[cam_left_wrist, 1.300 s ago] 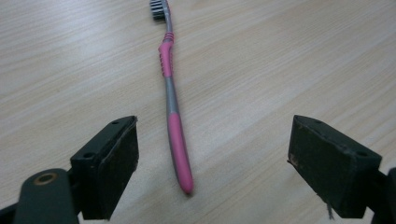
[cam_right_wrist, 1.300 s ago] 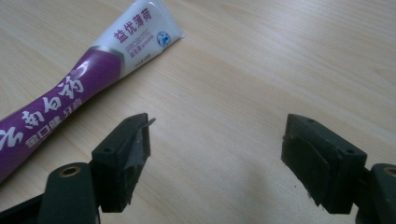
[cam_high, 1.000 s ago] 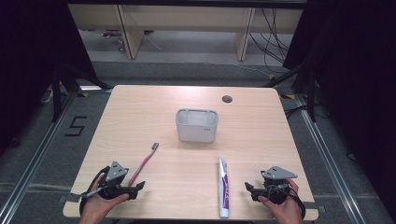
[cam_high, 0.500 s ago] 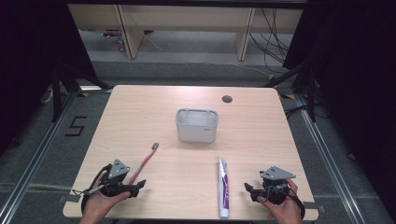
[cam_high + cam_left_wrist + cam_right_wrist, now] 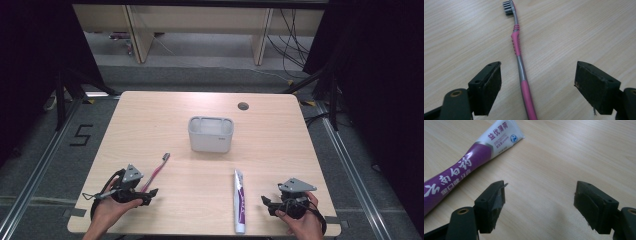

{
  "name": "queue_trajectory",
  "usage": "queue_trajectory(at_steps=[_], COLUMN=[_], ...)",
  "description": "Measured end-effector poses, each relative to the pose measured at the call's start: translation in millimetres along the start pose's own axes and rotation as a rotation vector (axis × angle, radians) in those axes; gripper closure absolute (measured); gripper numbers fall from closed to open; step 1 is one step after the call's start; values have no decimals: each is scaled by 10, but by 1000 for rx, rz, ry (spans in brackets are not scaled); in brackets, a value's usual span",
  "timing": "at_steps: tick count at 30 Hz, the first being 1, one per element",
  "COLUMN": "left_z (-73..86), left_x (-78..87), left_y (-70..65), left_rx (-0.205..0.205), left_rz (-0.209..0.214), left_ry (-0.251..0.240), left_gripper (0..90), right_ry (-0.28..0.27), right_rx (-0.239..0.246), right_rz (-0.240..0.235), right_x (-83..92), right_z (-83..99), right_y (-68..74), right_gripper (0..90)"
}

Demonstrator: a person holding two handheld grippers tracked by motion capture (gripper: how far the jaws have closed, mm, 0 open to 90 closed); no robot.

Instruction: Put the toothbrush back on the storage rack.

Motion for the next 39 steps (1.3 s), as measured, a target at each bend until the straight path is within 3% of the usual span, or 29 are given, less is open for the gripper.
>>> queue_trajectory(at_steps=[9, 10, 12, 15, 17, 20, 21, 24, 33, 35, 36, 37, 39], left_z=[-107, -123, -152, -199, -225, -261, -278, -303, -390, -402, -412, -420, -437], left_x=[-52, -60, -69, -92, -114, -132, -137, -132, -163, -184, -173, -174, -181], left_y=[37, 41, 56, 89, 103, 135, 151, 200, 292, 306, 305, 311, 315], left_rx=[0, 1, -1, 7, 20, 26, 28, 18, 7, -2, 3, -5, -9], left_rz=[6, 8, 9, 7, 11, 6, 6, 1, 10, 12, 18, 23, 18], left_ry=[15, 14, 20, 21, 29, 45, 64, 113, 165, 155, 185, 198, 215], left_gripper=[208, 208, 207, 208, 216, 254, 270, 306, 470, 502, 502, 523, 567], right_ry=[-4, 6, -11, -1, -6, -1, -21, -22, -14, -16, -43, -26, -25], right_rx=[-4, -33, -12, -25, -1, -20, 4, 8, 5, 14, 48, 22, 16], right_rz=[-1, 1, 3, 6, 1, 4, 15, 6, -10, -11, 4, 9, 15], right_x=[-1, 16, 4, 5, -7, 9, 7, 3, -1, -3, -13, 2, 6], right_z=[-3, -10, -9, 3, -1, -4, -11, -8, -11, -11, -19, -14, -15], right_y=[10, 22, 8, 24, 13, 21, 5, 10, 37, 30, 6, 22, 26], right_gripper=[220, 210, 200, 185, 185, 188, 189, 190, 199, 200, 200, 200, 201])
Point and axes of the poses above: each handheld gripper's, and its own axes: x roughly backward along the jaws, z roughly out of its underside, y roughly to its left, the point moved 3 cm from there along -x, roughly forward along the jaws, and after that the axes turned 12 degrees about z, right-handed, at the moved point
